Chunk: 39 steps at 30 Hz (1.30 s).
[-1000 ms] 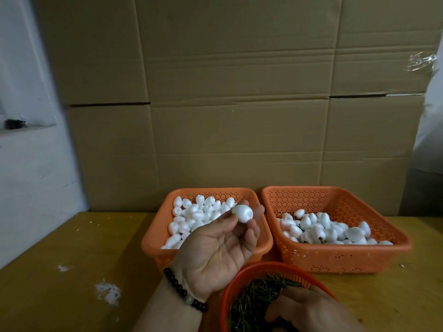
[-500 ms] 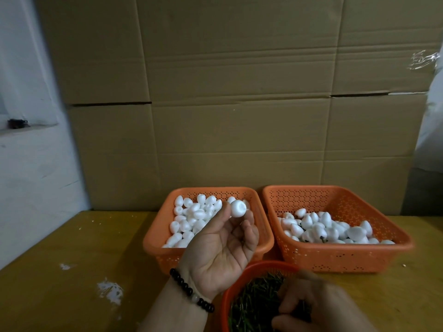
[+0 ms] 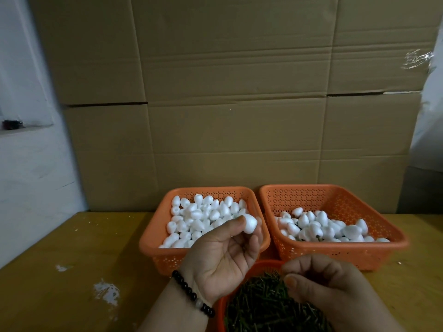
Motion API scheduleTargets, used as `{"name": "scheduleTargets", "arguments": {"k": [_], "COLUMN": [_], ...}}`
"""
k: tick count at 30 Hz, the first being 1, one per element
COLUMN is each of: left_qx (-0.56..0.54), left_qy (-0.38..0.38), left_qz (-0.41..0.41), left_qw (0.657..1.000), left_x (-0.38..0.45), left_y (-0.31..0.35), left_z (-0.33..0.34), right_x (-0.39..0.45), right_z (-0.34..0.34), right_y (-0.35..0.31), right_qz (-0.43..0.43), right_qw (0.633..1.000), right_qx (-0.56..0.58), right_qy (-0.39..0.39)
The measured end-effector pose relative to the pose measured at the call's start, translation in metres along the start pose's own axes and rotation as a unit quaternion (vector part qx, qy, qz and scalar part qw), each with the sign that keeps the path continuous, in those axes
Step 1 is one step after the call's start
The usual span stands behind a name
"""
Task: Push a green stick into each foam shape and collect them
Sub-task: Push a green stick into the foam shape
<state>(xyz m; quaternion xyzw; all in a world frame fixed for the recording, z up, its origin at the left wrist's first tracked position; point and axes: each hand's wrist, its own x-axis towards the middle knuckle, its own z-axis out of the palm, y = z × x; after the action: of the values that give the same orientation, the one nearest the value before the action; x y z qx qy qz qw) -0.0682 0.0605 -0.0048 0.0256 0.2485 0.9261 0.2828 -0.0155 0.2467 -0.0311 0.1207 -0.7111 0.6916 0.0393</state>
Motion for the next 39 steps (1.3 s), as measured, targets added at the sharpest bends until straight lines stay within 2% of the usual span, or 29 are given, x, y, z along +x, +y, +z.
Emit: {"name": "scheduleTargets", "arguments": {"k": [8,17,30,36,39], "left_qx": [0.115,0.168,0.162,0.111,0.099], "left_qy": [-0.021,-0.01,0.013,0.027,0.018], "left_qz": [0.065,0.101,0.078,0.044,0.033], "left_qw": [0.991,0.981,0.984,0.992,0.994], "left_x": [0.002,0.002,0.001,0.003,0.002], "left_y": [-0.006,-0.01,-0.017,-0.029,-0.032], "left_z": [0.002,0.003,0.006,0.008,0.01], "right_x": [0.0,0.013,0.015,0.013,0.011], "right_z": [0.003,0.008,0.009,0.007,0.006], "right_y": [-0.004,-0.007,0.001,0.005,0.003], "right_qz": [-0.001,0.008,-0.035,-0.084,-0.115], "right_qw": [0.998,0.985,0.986,0.984,0.977], "right_qx": [0.047,0.15,0.101,0.026,-0.055], "right_qy": [0.038,0.088,0.129,0.155,0.171]}}
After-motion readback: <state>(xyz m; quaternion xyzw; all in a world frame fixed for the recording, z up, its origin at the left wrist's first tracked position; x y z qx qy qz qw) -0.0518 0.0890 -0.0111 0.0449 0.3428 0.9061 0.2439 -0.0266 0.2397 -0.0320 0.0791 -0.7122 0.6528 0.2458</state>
